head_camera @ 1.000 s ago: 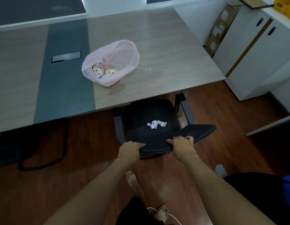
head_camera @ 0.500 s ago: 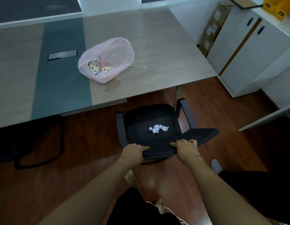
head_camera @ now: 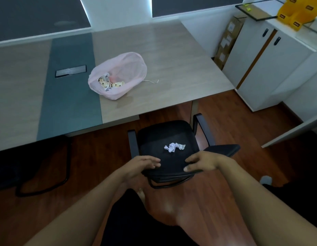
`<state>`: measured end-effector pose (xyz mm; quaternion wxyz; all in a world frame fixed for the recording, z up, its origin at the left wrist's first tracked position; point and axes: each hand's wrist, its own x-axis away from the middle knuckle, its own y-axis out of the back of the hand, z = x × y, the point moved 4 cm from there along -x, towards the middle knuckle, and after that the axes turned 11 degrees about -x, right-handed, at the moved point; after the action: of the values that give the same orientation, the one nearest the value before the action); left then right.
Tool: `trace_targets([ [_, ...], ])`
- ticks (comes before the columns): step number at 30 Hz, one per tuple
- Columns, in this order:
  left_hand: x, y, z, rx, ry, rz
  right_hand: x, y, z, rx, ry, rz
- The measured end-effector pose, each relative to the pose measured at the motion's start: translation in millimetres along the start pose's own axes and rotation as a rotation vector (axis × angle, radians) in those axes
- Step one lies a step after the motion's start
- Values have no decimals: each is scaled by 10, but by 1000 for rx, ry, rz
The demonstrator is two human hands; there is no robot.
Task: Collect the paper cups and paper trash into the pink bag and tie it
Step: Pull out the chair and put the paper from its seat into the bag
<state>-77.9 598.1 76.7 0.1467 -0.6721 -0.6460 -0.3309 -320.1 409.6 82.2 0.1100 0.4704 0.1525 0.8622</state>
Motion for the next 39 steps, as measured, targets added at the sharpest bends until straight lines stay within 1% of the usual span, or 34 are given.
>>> trace_targets([
  [2, 11, 287, -33, -11, -34, -93, 6, 94, 210, -203, 38, -11],
  [4, -65, 691, -58, -27, -62, -180, -94, 150, 424, -464, 45, 8],
  [5, -127, 920, -98, -19, -74, -215, -179, 194, 542, -553, 62, -3],
  [10, -485, 2262, -353, 62, -149, -387, -842, 487, 1295, -773, 130, -255],
  [14, -661, 3382, -630, 10, -264, -611, -1466, 664, 2043, -927, 129, -298],
  [16, -730, 3894, -784, -30, -322, -765, -1798, 750, 2401, -1003, 117, -331],
  [18, -829, 4328, -910, -131, -362, -924, -2103, 789, 2727, -1101, 106, -353],
  [20, -1015, 4660, -1006, -262, -393, -1013, -2366, 795, 3039, -1186, 86, -359],
  [21, -1140, 4783, -1038, -333, -396, -1023, -2491, 790, 3183, -1230, 66, -361],
  [23, -1417, 4924, -1067, -452, -354, -981, -2734, 777, 3425, -1320, 17, -360],
  [26, -1808, 4982, -1062, -523, -259, -868, -3088, 775, 3690, -1404, -32, -367],
  [28, -2047, 5000, -984, -574, -197, -826, -3331, 814, 3795, -1443, -62, -400],
  [32, -2355, 5083, -833, -687, -171, -843, -3876, 924, 3763, -1480, -187, -505],
  [35, -2452, 5171, -782, -640, -263, -855, -4039, 987, 3766, -1480, -229, -509],
  [37, -2441, 5196, -786, -543, -326, -833, -4038, 1008, 3768, -1537, -208, -496],
  [39, -2396, 5203, -813, -467, -352, -810, -4019, 1021, 3721, -1625, -171, -493],
])
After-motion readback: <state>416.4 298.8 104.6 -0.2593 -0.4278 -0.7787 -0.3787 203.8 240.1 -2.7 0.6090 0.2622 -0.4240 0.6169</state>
